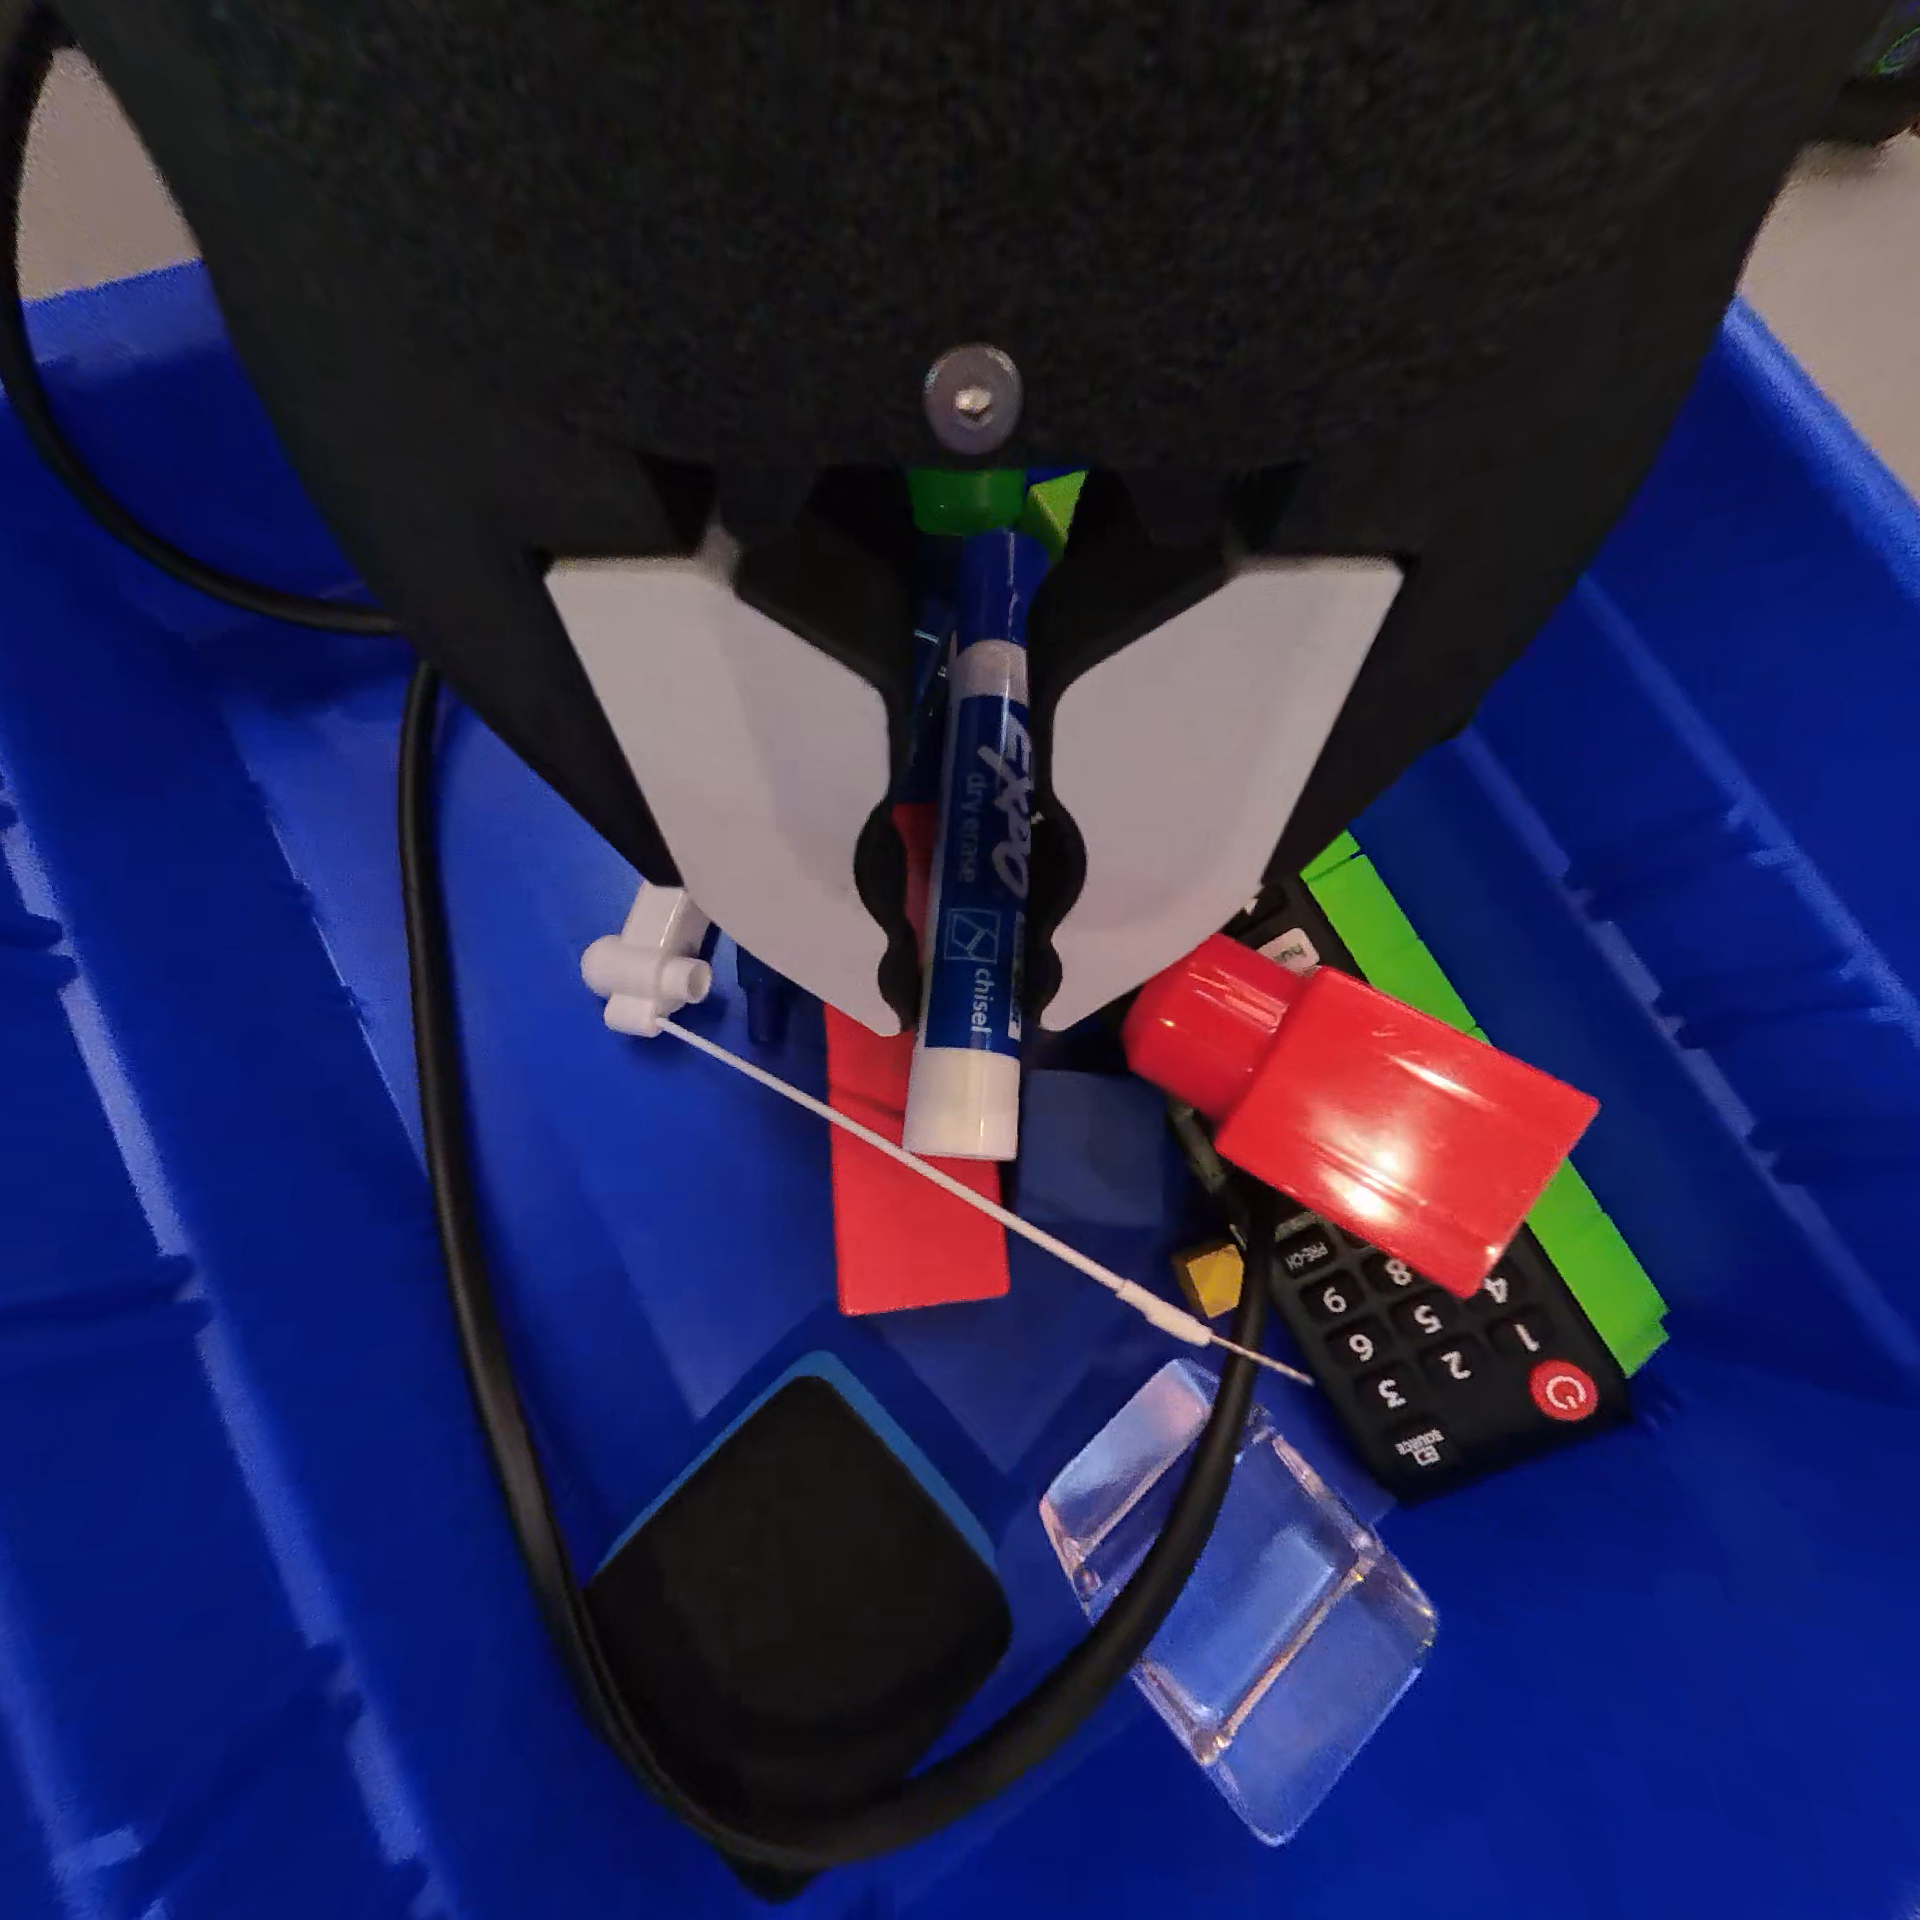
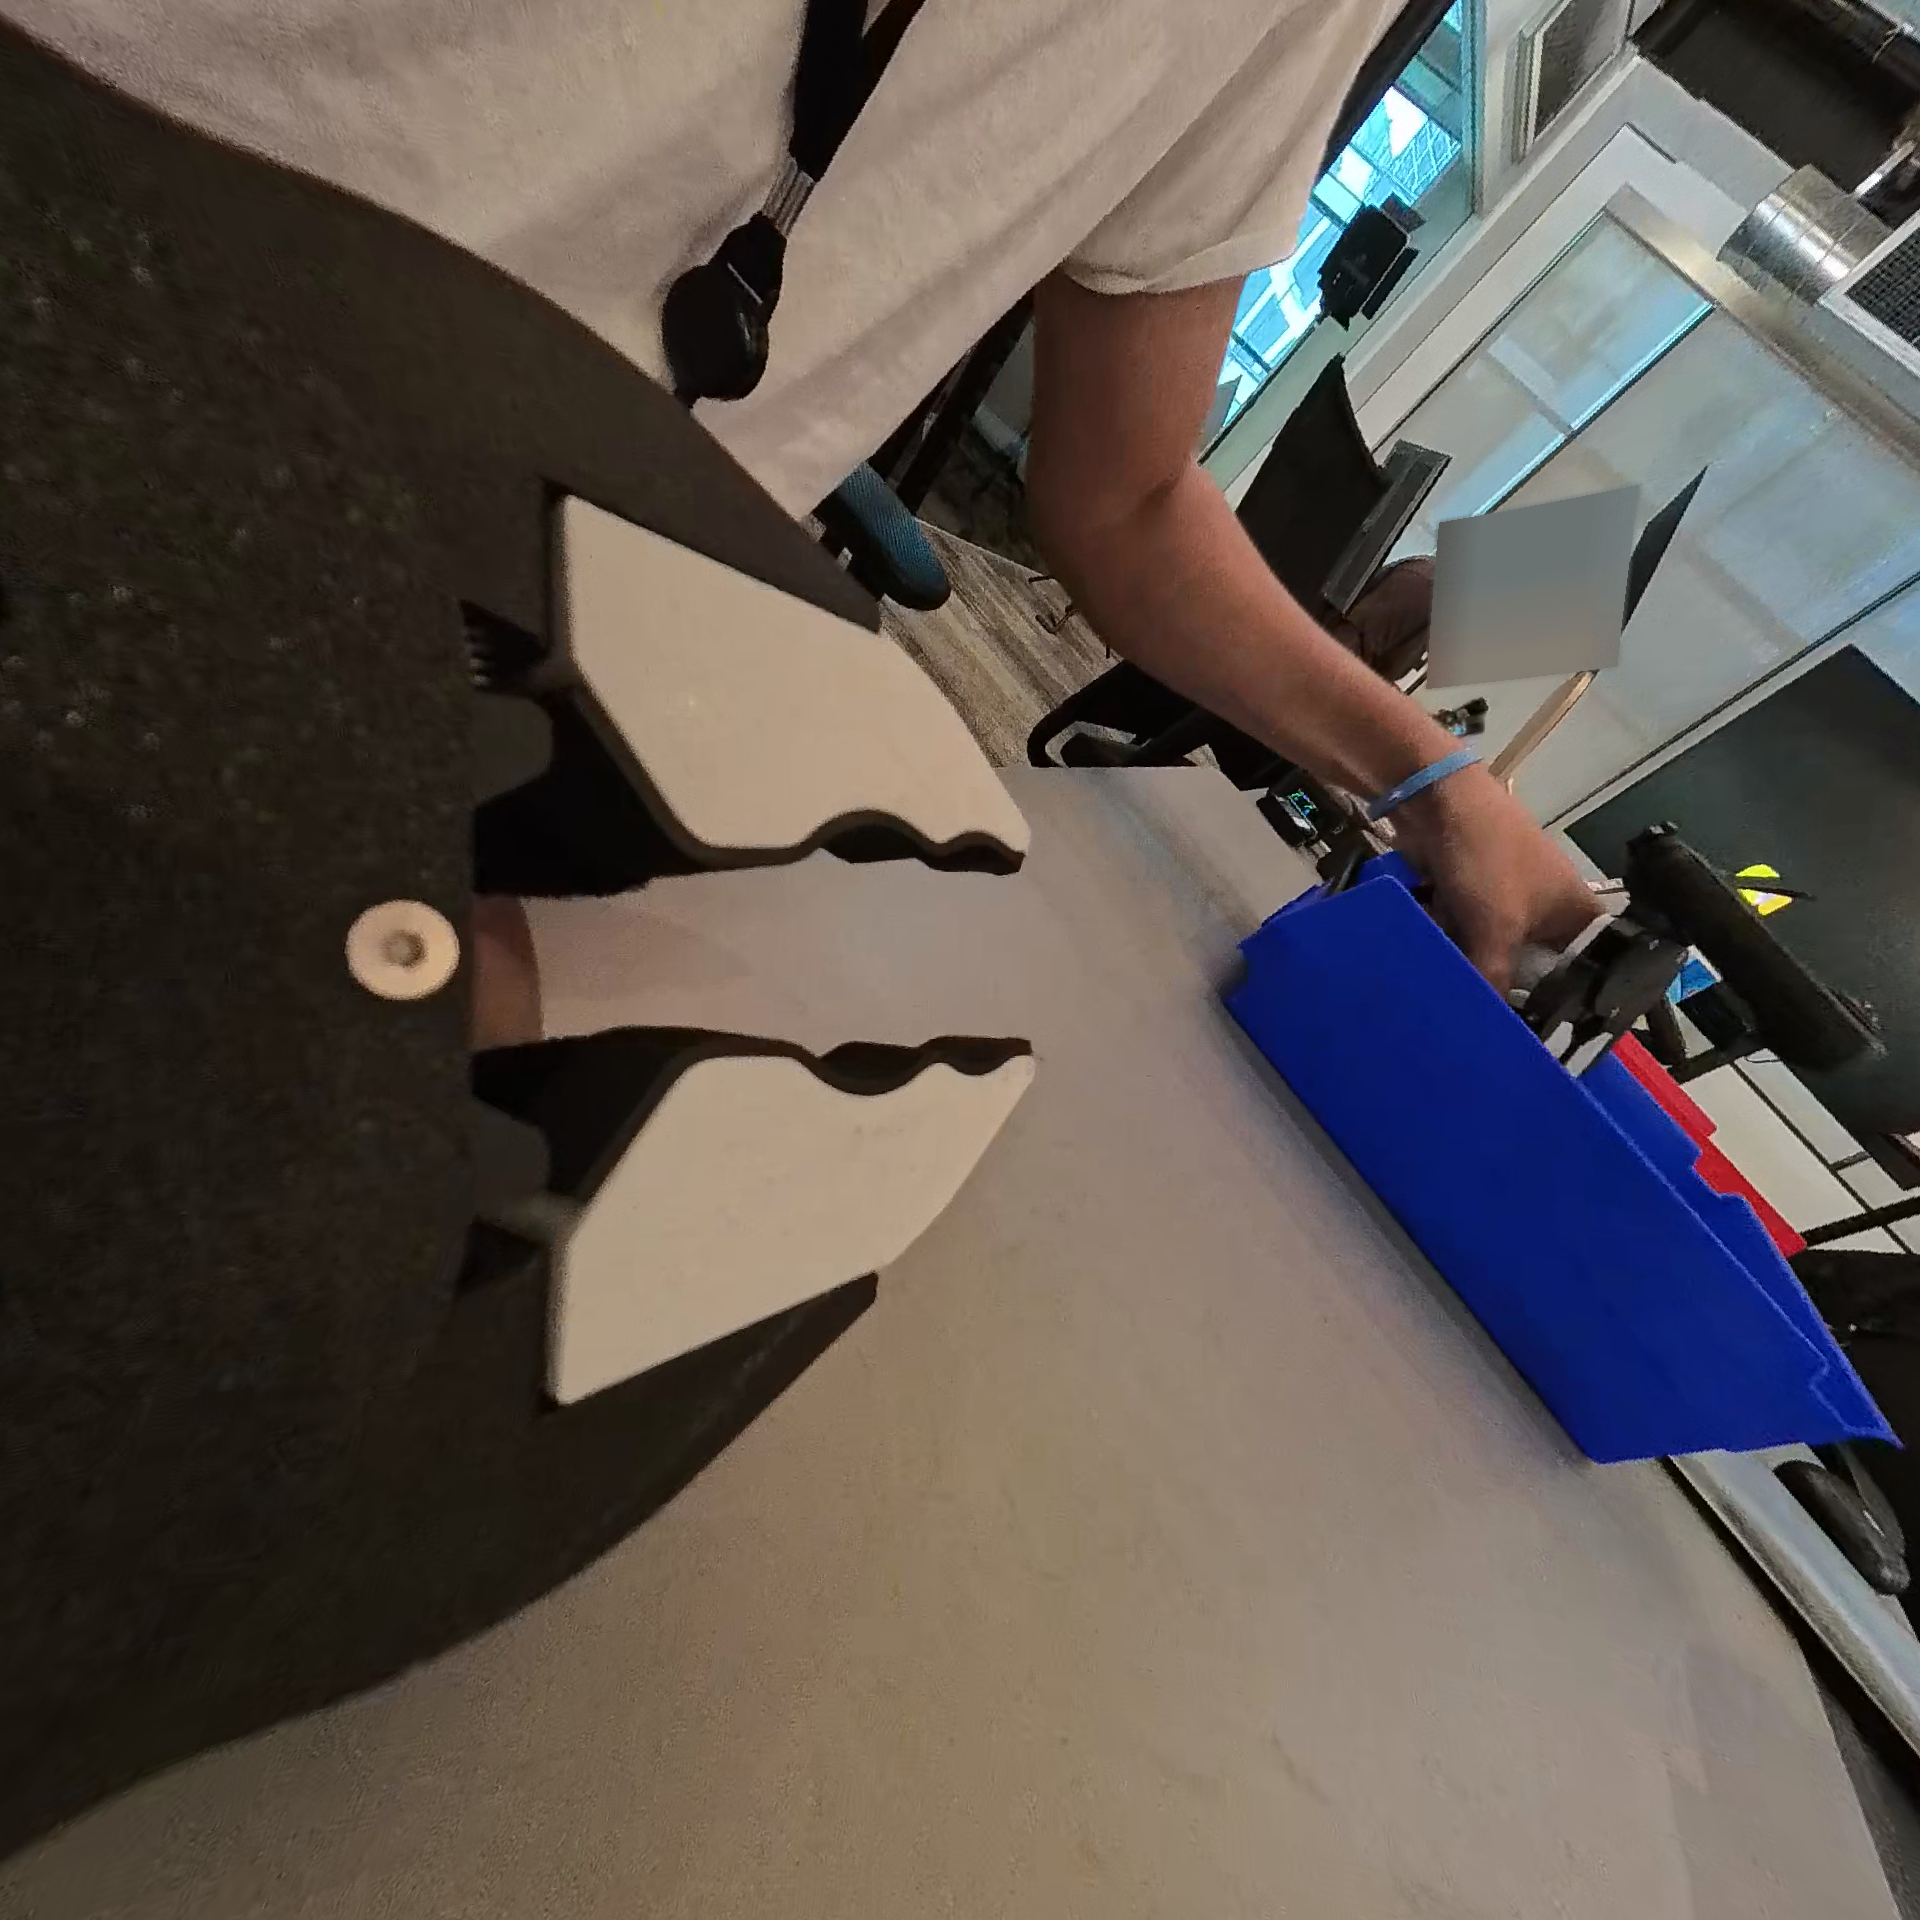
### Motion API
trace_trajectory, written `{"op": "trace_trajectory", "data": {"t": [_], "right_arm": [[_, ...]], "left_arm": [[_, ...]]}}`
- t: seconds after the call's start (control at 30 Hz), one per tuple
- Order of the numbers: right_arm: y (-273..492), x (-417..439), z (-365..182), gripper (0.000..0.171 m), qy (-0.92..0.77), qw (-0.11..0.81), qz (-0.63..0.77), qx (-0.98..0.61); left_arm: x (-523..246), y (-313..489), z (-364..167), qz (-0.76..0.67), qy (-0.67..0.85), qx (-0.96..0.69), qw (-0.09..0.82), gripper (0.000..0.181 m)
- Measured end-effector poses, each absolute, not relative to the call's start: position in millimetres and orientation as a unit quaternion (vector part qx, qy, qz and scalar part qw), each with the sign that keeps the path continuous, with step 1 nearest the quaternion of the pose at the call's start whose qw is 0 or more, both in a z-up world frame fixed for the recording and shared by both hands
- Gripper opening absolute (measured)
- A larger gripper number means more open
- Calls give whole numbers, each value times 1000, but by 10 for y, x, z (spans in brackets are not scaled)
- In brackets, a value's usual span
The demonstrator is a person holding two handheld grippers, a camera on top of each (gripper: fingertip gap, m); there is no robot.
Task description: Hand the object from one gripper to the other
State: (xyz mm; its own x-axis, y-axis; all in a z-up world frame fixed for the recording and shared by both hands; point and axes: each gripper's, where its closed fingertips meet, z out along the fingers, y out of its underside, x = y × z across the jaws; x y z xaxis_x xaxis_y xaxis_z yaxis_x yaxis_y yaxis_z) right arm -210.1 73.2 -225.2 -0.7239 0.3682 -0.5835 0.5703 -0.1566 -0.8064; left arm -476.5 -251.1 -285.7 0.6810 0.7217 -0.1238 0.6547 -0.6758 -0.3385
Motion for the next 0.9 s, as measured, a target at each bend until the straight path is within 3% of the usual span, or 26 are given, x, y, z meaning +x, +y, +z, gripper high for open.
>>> {"op": "trace_trajectory", "data": {"t": [0.2, 0.4, 0.5, 0.7, 0.9], "right_arm": [[713, -2121, -2227, 30, 644, 75, -668, 365], [654, -2193, -2176, 31, 666, 72, -656, 348], [579, -2291, -2142, 32, 693, 53, -638, 331], [280, -2563, -1827, 43, 739, -19, -621, 262], [41, -2609, -1400, 43, 700, 61, -659, 268]], "left_arm": [[-4786, -2491, -2633, 203, -364, -900, 128, 19], [-4690, -2186, -1658, 336, -330, -862, 185, 19], [-4520, -1832, -1226, 350, -315, -840, 269, 19], [-3564, -517, -653, 33, -237, -746, 622, 20], [-2857, 135, -815, -183, -183, -659, 706, 19]]}}
